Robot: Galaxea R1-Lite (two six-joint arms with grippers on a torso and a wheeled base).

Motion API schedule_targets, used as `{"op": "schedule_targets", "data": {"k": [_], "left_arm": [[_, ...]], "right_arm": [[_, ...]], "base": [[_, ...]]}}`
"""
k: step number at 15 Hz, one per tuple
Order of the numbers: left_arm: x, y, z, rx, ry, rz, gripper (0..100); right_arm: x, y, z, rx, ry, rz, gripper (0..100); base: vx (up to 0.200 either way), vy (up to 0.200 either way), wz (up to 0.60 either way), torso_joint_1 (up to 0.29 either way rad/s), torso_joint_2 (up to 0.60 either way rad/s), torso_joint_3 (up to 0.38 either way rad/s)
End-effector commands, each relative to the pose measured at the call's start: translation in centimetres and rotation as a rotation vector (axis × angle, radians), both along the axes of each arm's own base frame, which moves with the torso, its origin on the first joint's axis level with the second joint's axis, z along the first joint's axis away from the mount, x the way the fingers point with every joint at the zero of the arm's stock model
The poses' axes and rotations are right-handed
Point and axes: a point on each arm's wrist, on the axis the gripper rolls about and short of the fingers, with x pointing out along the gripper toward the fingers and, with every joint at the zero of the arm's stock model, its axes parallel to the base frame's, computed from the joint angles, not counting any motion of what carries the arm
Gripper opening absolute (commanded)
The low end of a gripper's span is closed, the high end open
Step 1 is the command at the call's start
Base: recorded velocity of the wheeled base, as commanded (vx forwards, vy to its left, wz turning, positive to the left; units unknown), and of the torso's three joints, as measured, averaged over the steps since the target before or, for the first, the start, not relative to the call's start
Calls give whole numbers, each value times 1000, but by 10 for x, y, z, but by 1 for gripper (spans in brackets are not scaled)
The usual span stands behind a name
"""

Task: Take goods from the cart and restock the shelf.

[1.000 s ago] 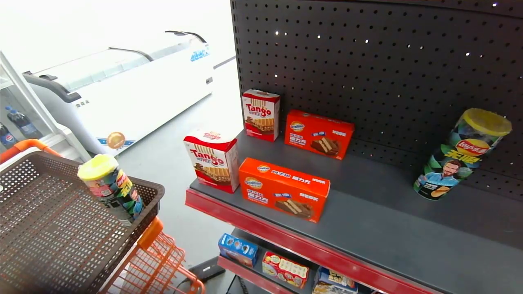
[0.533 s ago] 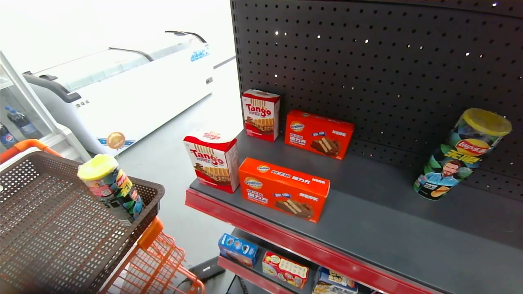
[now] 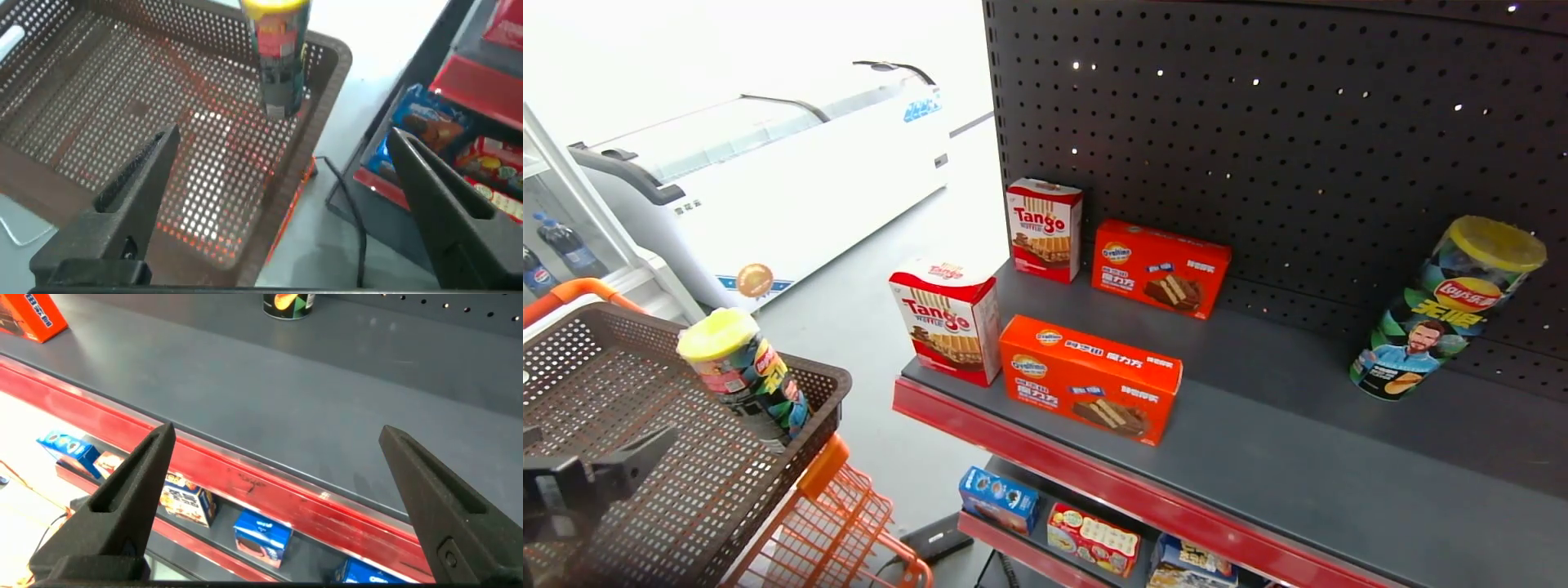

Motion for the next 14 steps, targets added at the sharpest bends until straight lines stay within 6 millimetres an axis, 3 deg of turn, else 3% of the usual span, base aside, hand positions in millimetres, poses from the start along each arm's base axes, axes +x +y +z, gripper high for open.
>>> {"op": "schedule_targets", "data": {"k": [1, 6, 14], "left_arm": [[52, 8, -35, -15, 87, -8, 100], [105, 23, -76, 17, 17, 6, 100], [159, 47, -111, 125, -44, 29, 100]], "right_arm": [[0, 0, 0, 0, 1, 0, 100], [0, 0, 0, 0, 1, 0, 100], [0, 0, 0, 0, 1, 0, 100]], "base": [[0, 0, 0, 0, 0, 0], [0, 0, 0, 0, 0, 0], [0, 0, 0, 0, 0, 0]]}}
